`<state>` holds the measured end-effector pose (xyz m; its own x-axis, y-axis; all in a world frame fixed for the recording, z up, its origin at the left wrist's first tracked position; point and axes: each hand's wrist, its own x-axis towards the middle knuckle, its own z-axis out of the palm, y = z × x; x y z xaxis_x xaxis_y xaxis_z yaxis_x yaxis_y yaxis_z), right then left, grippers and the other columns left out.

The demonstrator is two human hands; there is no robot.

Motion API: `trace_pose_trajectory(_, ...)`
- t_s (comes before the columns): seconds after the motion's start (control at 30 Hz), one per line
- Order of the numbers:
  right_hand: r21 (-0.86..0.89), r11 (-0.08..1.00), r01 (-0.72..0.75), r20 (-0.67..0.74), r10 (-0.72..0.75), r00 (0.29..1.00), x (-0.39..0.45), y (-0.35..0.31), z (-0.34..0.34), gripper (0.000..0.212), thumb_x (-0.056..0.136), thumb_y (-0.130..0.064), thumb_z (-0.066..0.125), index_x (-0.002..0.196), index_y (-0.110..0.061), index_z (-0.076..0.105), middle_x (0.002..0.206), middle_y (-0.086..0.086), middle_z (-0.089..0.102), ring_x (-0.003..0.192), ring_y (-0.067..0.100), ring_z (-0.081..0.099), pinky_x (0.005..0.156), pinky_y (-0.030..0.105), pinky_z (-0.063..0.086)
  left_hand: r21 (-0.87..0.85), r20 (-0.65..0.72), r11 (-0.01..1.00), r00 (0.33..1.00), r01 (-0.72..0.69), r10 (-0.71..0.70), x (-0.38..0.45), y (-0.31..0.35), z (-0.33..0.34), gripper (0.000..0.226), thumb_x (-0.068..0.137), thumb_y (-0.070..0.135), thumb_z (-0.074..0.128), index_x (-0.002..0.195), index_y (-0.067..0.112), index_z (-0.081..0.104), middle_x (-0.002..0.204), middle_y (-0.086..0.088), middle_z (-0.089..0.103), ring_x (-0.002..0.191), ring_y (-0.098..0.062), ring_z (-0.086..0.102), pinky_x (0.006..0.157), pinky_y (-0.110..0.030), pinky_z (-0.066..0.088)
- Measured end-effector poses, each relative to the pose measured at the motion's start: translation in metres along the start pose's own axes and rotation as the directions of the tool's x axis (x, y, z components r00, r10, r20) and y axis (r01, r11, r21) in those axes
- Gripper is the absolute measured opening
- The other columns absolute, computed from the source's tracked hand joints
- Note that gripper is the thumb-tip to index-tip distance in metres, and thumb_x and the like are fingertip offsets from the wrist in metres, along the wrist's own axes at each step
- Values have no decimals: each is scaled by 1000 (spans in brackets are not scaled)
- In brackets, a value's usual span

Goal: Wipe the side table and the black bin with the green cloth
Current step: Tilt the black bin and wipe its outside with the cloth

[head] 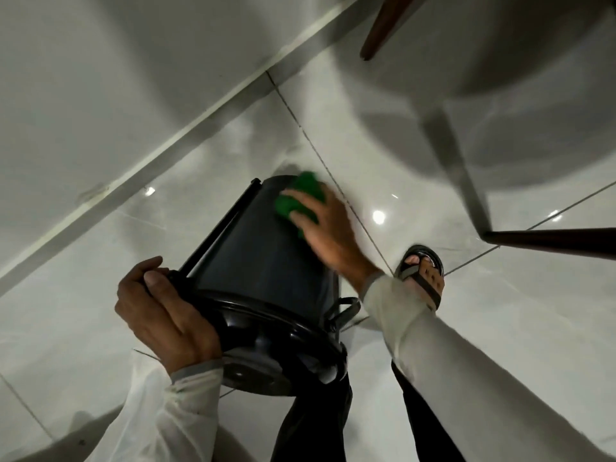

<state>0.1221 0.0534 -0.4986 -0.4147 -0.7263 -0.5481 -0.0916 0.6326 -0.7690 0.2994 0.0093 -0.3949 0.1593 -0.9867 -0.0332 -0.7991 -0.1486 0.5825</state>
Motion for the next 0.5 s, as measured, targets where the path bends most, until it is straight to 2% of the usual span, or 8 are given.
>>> trace_pose_trajectory(0.07,27,938,346,88,-347,934,-53,-23,6,39,92,-29,65,131,-33,71,164,8,42,149,19,38,128,19,14,-8,4,1000,1000,-23,23,3,-3,0,39,109,26,31,122,3,60,106,-17,68,108,-29,52,94,-17,36)
trace_pose_trajectory(0.1,104,895,433,127,-444,887,-81,-23,7,40,89,-29,65,128,-36,70,165,1,39,150,9,34,127,15,10,-12,9,999,999,-33,33,5,-4,0,38,110,25,32,122,2,59,103,-14,66,106,-23,52,92,-12,35)
trace_pose_trajectory(0.17,224,881,417,160,-455,876,-115,0,1,45,84,-21,64,124,-41,67,164,-14,34,154,2,27,129,20,14,-31,11,998,999,-48,48,3,-7,-3,37,110,24,32,122,2,59,102,-9,64,101,-6,51,90,-5,33)
trace_pose_trajectory(0.23,271,938,215,67,-242,968,-112,31,-3,44,81,-14,58,118,-37,63,157,-12,38,149,6,35,126,25,28,-45,0,998,999,-41,41,1,-12,-6,37,110,24,33,122,2,60,103,-7,62,98,6,52,89,-2,32)
trace_pose_trajectory(0.3,399,911,-104,-45,132,990,-80,55,-1,39,84,-10,49,116,-30,56,145,4,46,131,15,50,110,24,47,-46,-5,998,999,-41,41,0,-21,-9,36,110,24,33,121,3,60,104,-11,63,97,10,52,91,-3,34)
trace_pose_trajectory(0.37,592,739,-322,-57,437,898,-42,74,3,30,95,-4,43,117,-22,52,129,11,52,109,21,54,83,24,51,-34,12,997,997,-72,72,-4,-28,-10,37,111,25,33,118,3,62,106,-14,64,99,0,51,96,-15,37)
trace_pose_trajectory(0.4,661,653,-369,-35,519,854,-27,82,4,27,99,-2,41,118,-18,51,122,13,53,102,22,53,76,27,48,-23,19,994,994,-103,103,-7,-30,-11,38,110,25,32,115,4,63,105,-11,63,100,-5,49,97,-24,38)
trace_pose_trajectory(0.5,731,545,-409,-8,608,794,-6,90,-2,32,101,-1,43,129,-9,57,113,15,58,94,25,57,67,28,49,41,69,973,972,-228,225,-16,-31,-15,41,109,20,30,104,3,67,102,-5,60,102,-8,43,97,-37,36)
